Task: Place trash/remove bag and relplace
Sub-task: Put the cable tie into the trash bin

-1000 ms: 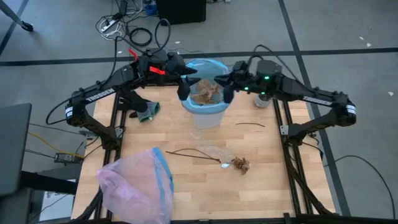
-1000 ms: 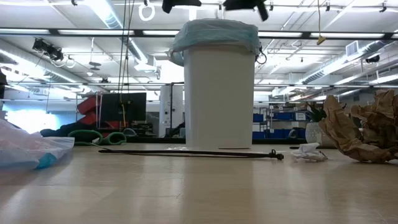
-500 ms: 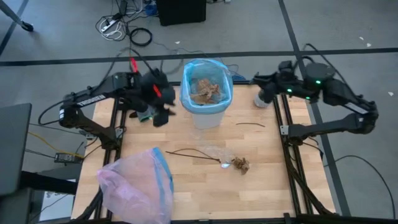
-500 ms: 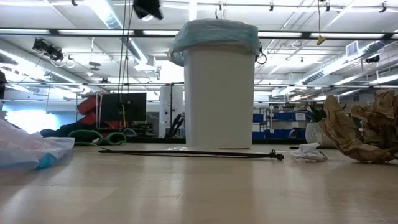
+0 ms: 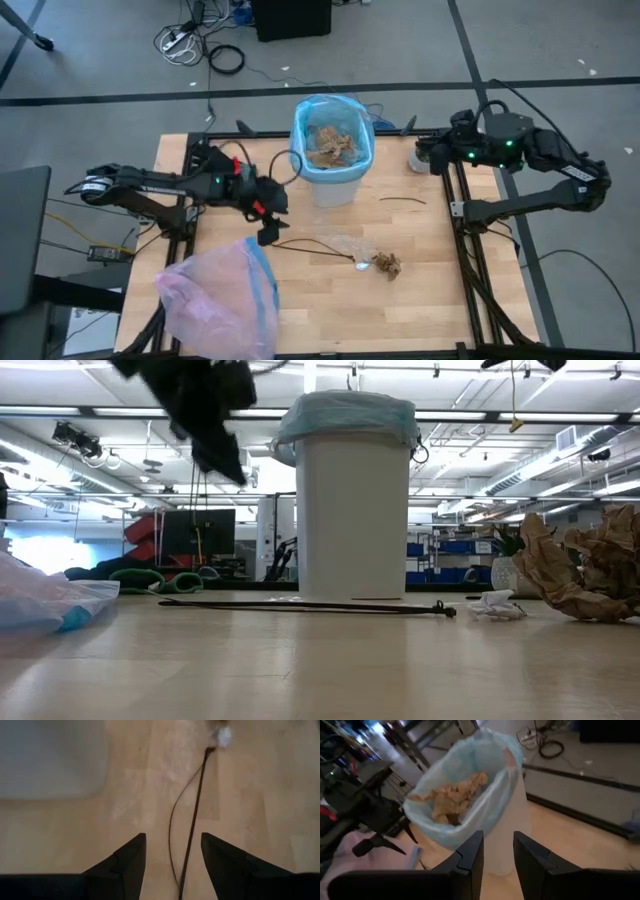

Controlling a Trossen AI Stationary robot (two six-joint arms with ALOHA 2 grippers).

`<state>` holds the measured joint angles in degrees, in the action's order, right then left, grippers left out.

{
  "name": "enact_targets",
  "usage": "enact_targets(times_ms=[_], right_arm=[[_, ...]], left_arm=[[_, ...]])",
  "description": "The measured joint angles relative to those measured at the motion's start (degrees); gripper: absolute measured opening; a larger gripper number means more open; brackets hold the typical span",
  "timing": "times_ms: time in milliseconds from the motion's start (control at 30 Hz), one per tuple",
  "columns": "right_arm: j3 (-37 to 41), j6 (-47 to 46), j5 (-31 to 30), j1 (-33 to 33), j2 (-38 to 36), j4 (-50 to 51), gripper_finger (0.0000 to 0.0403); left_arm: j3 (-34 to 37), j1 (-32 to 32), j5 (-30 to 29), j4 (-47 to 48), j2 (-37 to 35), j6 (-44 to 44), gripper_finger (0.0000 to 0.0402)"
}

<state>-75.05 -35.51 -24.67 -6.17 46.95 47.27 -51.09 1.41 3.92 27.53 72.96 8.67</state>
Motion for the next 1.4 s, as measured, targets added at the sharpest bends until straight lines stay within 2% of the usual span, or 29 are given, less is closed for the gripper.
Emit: enact_targets(times_ms=[100, 267, 467, 567, 700, 933, 1067, 1233, 1400], right_arm=[[0.0, -0.5, 0.0, 0.4, 1.2, -0.1, 0.0095], [0.0, -0.6, 0.2, 0.5, 3.1, -1.4, 0.0095], [0.0, -0.8, 1.0, 0.5, 4.8, -1.6, 0.0095], [0.0, -1.0, 1.8, 0.5, 5.6, -1.9, 0.0095], [0.0, -1.8, 2.3, 1.4, 6.6, -2.1, 0.0095], [0.0, -3.3, 2.3, 3.7, 8.0, -2.3, 0.0095], [0.0, -3.8, 1.9, 4.6, 8.3, -2.2, 0.0095], [0.0, -3.9, 1.7, 4.7, 8.3, -2.2, 0.0095], [0.0, -3.9, 1.7, 4.7, 8.3, -2.2, 0.0095]], left_arm=[[5.4, -1.6, 1.8, -5.6, 1.2, 0.6, 0.0197], [9.9, -4.7, 3.3, -11.4, 3.3, 0.5, 0.0197], [12.9, -7.4, 3.1, -17.4, 6.5, -8.8, 0.0198], [14.1, -7.5, 2.8, -20.6, 9.0, -10.1, 0.0205], [14.4, -7.5, 1.4, -21.0, 12.5, -9.7, 0.0236], [14.4, -7.5, -4.4, -24.1, 16.3, -8.2, 0.0316], [14.3, -7.5, -4.2, -26.1, 18.8, -8.1, 0.0339], [14.1, -8.5, -5.5, -27.0, 21.1, -6.5, 0.0317], [14.0, -10.4, -9.1, -27.4, 21.5, -6.5, 0.0245]])
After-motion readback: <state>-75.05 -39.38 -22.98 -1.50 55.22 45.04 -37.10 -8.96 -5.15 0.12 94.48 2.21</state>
